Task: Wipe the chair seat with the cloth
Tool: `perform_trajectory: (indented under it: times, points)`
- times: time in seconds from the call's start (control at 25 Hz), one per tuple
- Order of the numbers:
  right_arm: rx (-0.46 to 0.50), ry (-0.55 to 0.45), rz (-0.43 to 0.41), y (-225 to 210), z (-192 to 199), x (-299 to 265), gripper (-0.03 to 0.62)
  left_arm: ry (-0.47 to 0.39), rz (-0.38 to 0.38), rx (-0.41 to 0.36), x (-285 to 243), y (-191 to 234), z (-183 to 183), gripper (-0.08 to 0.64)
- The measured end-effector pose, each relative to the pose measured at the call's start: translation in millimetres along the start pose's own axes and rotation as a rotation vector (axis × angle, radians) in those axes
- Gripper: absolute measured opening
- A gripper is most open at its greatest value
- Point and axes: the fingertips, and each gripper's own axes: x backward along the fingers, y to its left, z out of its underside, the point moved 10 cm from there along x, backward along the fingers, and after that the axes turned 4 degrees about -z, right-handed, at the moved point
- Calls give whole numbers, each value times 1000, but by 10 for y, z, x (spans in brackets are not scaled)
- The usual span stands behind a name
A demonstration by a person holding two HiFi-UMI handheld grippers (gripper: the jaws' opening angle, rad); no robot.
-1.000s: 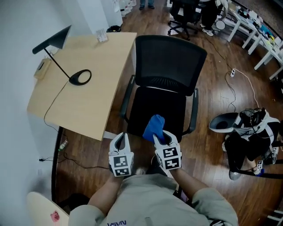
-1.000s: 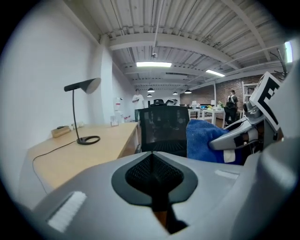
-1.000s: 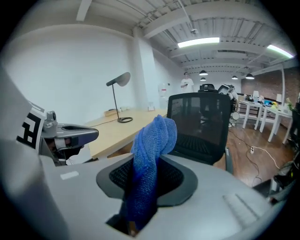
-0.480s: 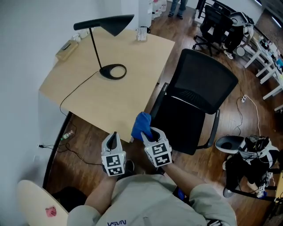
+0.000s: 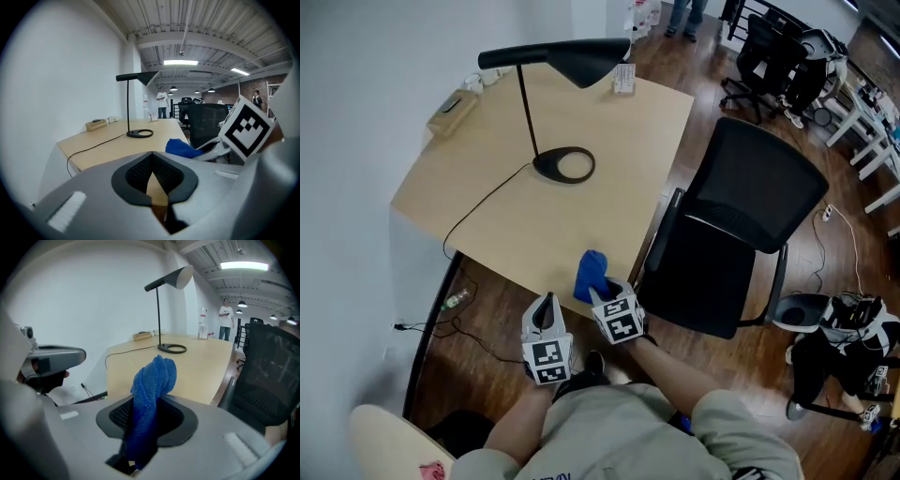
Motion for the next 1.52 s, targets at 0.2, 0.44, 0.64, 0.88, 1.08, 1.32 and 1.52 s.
perform_trajectory:
  times: [0.2,0.44,0.64,0.88,1.08,1.32,1.52]
  points:
    - [-46,51,39,-77,37,-357,114,-4,41,-12,-133,64,-15,5]
    - [-20,125,37,-90,11,-615,127,-8,75,-19,-177,111,-27,5]
    - [-43,88,22,-102,-13,-456,202,-18,99,-21,-188,109,-54,5]
    - [-57,-36,80,-93,-25,134,202,-42,166,-18,-144,-25,-154,5]
    - [-98,-177,197,-114,33,826,141,-81,259,-30,-39,-269,-313,5]
    - [-124,-314,303,-91,203,1794,33,-131,371,-46,232,-776,-538,5]
    - [-165,-427,422,-120,504,2745,0,-174,479,-62,639,-1411,-723,5]
